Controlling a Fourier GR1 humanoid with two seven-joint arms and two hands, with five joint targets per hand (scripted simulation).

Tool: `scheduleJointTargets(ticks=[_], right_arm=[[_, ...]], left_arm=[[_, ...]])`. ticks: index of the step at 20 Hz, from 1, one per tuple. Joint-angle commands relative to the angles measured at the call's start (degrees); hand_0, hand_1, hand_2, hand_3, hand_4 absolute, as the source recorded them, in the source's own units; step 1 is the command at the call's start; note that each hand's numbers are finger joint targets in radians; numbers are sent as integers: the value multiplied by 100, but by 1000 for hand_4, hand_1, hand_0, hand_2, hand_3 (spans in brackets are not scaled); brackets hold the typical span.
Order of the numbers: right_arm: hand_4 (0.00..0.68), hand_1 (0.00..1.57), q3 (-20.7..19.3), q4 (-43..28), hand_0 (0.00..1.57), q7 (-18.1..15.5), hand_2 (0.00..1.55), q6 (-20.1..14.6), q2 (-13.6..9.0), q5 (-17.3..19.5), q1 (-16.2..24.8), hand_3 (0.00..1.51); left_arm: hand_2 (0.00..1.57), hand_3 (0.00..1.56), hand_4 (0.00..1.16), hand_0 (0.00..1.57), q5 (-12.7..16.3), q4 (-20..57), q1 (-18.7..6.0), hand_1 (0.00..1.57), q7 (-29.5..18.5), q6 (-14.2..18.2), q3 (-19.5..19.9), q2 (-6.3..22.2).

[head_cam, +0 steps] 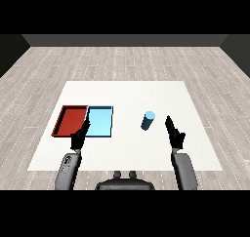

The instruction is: Pick the blue can and put it in the blue box

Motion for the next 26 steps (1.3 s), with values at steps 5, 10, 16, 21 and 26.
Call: scheduleJointTargets(ticks=[5,10,16,21,26], right_arm=[[0,0,-123,907,0,245,0,-160,143,162,-1140,0],[0,0,-87,340,0,-637,0,572,401,-690,-1130,0],[0,0,-308,1295,0,-1379,0,782,362,-765,-1375,0],[0,0,-215,1520,0,-1585,0,547,490,-546,-1448,0],[0,0,-465,1458,0,-1236,0,404,394,-750,-1453,0]], left_arm=[[0,0,0,0,34,-133,-101,0,-80,157,361,-33],[0,0,0,0,508,-442,-221,0,-1477,-128,240,-443],[0,0,0,0,703,-44,-110,0,-2054,-375,576,-288],[0,0,0,0,961,-234,-57,0,-1802,-658,733,-72],[0,0,0,0,734,-613,502,0,-1972,-525,429,-323]])
